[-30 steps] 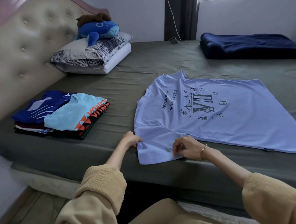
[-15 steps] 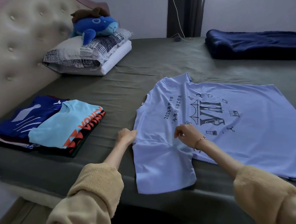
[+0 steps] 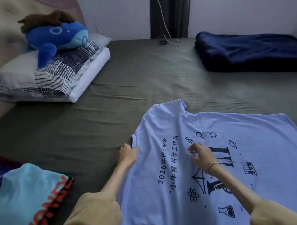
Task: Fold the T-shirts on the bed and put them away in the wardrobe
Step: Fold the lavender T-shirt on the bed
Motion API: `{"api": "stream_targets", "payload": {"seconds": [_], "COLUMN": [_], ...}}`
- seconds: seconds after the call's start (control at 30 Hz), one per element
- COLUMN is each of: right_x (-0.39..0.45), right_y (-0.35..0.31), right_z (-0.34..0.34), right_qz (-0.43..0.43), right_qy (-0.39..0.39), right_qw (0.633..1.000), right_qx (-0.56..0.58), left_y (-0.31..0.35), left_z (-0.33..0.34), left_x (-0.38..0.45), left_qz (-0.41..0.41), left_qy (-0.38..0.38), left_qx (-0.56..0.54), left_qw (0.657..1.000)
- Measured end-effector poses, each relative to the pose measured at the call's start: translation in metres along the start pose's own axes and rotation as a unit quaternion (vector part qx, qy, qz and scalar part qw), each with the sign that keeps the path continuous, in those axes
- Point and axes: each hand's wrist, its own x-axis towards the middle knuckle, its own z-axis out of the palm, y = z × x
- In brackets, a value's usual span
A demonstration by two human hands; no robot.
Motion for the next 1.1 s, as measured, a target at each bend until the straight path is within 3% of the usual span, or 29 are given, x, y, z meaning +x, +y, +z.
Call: {"api": "stream_targets", "payload": {"seconds": [0.27,0.43,0.57,0.67,0.77,0.87,1.0,1.1], "right_x": [0.095,0.186,0.241,0.27,0.293,0.306,0.331,0.348], "right_y": [0.0,-0.004,-0.009,-0.016,-0.022,-0.033,-0.049,-0.057], "right_z": [-0.058,-0.078,-0.077,-0.07,-0.062,-0.064,-0.061,-0.056], "right_qz": [0.102,0.153,0.206,0.248,0.207,0.163,0.185,0.157], "right_qy": [0.031,0.016,-0.005,-0.04,-0.084,-0.063,-0.043,0.02], "right_qw": [0.993,0.988,0.978,0.965,0.944,0.914,0.882,0.891], "right_qx": [-0.051,-0.003,-0.021,0.08,0.242,0.367,0.431,0.426], "left_y": [0.054,0.078,0.095,0.106,0.101,0.096,0.093,0.087], "left_z": [0.006,0.014,0.013,0.012,0.005,-0.004,-0.021,-0.027], "left_x": [0.092,0.154,0.186,0.207,0.219,0.226,0.243,0.249], "left_qz": [0.05,0.064,0.111,0.108,0.077,0.064,0.069,0.065], "left_qy": [-0.093,-0.157,-0.176,-0.219,-0.296,-0.342,-0.33,-0.339], "left_qx": [-0.005,-0.019,0.092,0.097,-0.026,-0.089,-0.049,-0.047], "left_qw": [0.994,0.985,0.974,0.965,0.952,0.933,0.94,0.937]}}
